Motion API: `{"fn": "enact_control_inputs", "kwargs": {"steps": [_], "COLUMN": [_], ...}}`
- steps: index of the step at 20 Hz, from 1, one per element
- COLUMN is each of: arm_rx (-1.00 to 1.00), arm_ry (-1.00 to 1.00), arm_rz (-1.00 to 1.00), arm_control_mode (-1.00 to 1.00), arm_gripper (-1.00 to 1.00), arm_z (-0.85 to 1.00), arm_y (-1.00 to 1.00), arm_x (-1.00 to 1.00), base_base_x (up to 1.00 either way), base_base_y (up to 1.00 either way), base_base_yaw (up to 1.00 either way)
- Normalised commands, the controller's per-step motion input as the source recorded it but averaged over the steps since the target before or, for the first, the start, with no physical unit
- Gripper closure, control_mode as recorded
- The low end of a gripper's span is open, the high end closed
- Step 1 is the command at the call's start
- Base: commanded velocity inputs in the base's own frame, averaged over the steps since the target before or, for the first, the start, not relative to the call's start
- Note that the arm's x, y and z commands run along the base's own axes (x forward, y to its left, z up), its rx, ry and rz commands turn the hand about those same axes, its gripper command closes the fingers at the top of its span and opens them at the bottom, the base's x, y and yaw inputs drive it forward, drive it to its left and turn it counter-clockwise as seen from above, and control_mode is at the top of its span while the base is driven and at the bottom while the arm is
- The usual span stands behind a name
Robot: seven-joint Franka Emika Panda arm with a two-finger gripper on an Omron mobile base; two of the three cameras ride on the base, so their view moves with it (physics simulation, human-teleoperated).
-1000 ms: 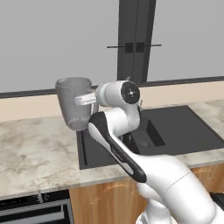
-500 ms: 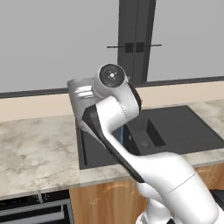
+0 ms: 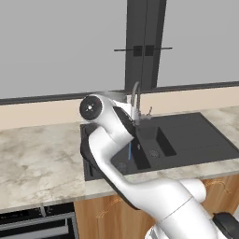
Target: Turn on the sink faucet and place the jug under the water for a few seconds to fill it up.
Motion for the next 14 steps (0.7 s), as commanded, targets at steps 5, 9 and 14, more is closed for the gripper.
{"fn": "enact_control_inputs", "kwargs": {"steps": [5, 9, 14], "arm_rx": [0.17, 0.18, 0.02], "arm_ry": [0.01, 0.02, 0.01], "arm_rz": [-0.38, -0.19, -0.07], "arm_control_mode": [-1.0, -1.0, -1.0], "arm_gripper": [1.0, 1.0, 1.0], "arm_z": [-0.36, -0.23, -0.39], "arm_y": [-0.17, -0.07, -0.01], "arm_x": [0.16, 0.27, 0.21], "base_base_x": [0.0, 0.0, 0.0], "base_base_y": [0.0, 0.0, 0.0], "base_base_yaw": [0.0, 0.0, 0.0]}}
